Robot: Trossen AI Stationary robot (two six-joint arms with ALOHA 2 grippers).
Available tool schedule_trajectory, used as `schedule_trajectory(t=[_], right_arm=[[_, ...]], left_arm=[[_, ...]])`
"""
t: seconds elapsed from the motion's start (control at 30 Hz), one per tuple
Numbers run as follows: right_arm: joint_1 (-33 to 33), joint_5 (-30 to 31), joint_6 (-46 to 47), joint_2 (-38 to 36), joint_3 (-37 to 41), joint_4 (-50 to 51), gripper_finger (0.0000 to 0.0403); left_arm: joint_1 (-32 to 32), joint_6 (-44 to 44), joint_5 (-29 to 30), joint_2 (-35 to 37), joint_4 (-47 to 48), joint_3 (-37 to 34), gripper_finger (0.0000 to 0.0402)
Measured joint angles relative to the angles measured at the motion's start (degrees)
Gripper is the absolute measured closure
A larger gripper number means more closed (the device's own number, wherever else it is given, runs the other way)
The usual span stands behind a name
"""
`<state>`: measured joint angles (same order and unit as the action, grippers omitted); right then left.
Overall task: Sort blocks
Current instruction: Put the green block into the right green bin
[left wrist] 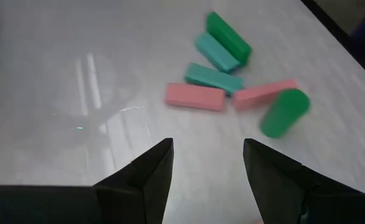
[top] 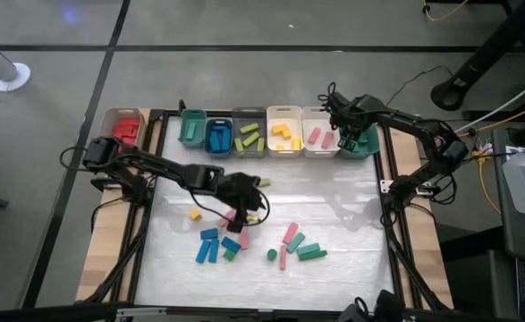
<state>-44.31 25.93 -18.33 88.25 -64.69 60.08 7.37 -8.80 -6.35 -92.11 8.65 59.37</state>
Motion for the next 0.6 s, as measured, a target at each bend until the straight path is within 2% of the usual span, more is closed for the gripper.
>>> schedule_trajectory(t=[0.27,0.47,0.6], right_arm=[[0.0,-0.65,1.79,0.0,0.0,-2.45,0.0205],[0.04,-1.09,6.15,0.0,0.02,-2.46,0.0163],[0.04,-1.09,6.16,0.0,0.02,-3.02,0.0142]], left_arm=[[5.31,4.2,-0.11,-3.43,-0.92,-0.02,0.0219],[8.82,13.61,0.88,-6.74,-4.12,-0.02,0.0219],[10.38,16.31,1.56,-10.04,-7.27,-0.02,0.0219]])
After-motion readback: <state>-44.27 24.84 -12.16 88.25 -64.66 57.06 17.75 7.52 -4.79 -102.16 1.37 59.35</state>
